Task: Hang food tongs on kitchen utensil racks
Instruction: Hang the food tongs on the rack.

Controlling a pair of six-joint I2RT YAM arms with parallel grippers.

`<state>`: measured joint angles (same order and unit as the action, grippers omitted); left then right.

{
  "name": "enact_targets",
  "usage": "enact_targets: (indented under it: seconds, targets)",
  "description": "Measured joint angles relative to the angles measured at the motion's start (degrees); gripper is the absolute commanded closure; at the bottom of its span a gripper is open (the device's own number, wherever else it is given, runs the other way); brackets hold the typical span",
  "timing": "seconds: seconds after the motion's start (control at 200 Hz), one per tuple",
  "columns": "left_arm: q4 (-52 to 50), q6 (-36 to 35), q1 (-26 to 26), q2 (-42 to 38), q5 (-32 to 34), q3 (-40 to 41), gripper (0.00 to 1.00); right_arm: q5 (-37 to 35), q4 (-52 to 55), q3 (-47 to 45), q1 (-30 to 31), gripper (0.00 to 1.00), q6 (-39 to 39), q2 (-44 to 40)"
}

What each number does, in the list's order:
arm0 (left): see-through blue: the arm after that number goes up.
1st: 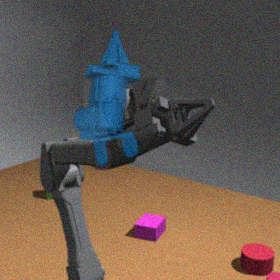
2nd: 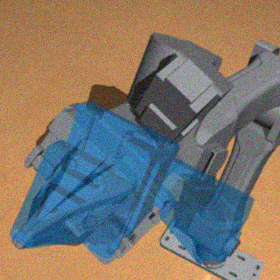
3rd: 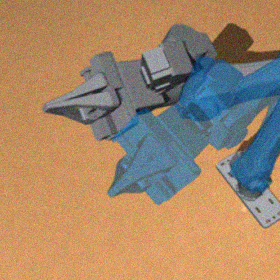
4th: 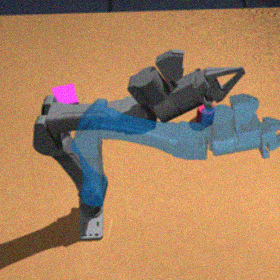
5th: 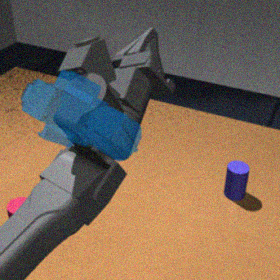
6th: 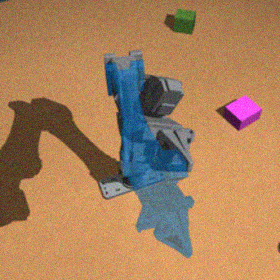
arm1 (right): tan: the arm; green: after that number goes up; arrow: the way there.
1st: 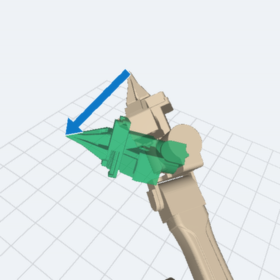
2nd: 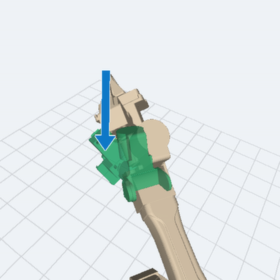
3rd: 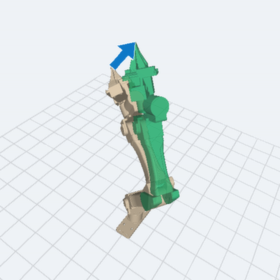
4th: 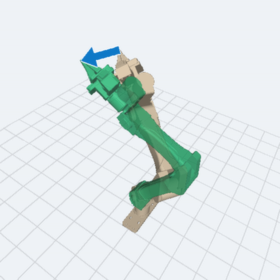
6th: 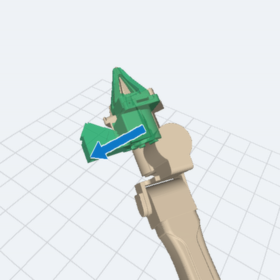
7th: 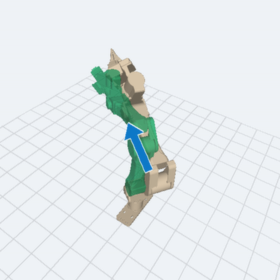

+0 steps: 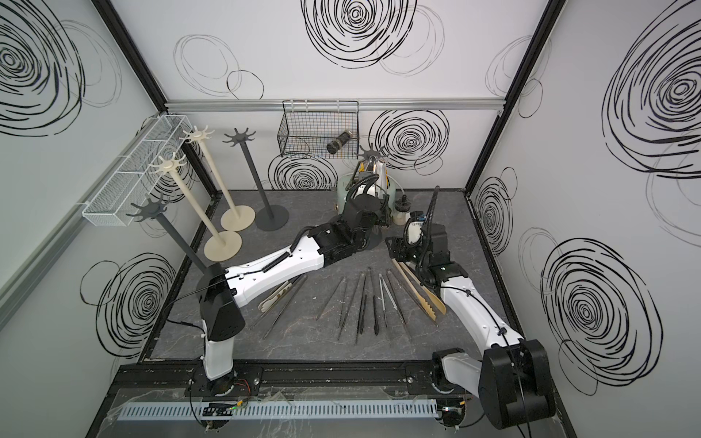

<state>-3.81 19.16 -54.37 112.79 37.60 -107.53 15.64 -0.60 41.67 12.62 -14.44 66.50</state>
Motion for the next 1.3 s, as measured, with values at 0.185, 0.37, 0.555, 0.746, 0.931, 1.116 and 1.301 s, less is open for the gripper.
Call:
enact_targets:
  seconds: [0.185,0.37,0.555,0.746,0.931,1.116,1.301]
  targets:
    - [-0.37,1.29,0.17,0.94,0.2,0.0,1.0,0.26,-0.11,-0.13,-0.02,0.3,-0.17,0.0]
    - [-0.39,2.27,0.15,1.31,0.37,-0.07,1.0,0.59,-0.28,-0.17,-0.02,0.3,-0.37,0.0]
    - [-0.31,2.97,0.15,1.99,0.46,-0.07,0.99,0.96,-0.37,-0.17,-0.02,0.3,-0.55,0.0]
    - [-0.13,3.58,0.17,1.99,0.11,0.07,0.91,1.36,-0.68,-0.5,-0.02,0.3,-0.59,0.0]
    - [0.44,4.02,0.28,2.08,-0.68,0.2,0.85,1.55,-1.09,-0.52,-0.02,0.3,-0.59,0.0]
    - [-0.63,5.11,0.66,3.39,-3.3,0.74,0.79,1.55,-1.2,-0.61,-0.02,0.3,-0.63,0.0]
    - [-2.21,5.6,0.76,4.15,-4.83,1.18,0.79,1.55,-1.22,-0.74,-0.04,0.3,-0.72,0.0]
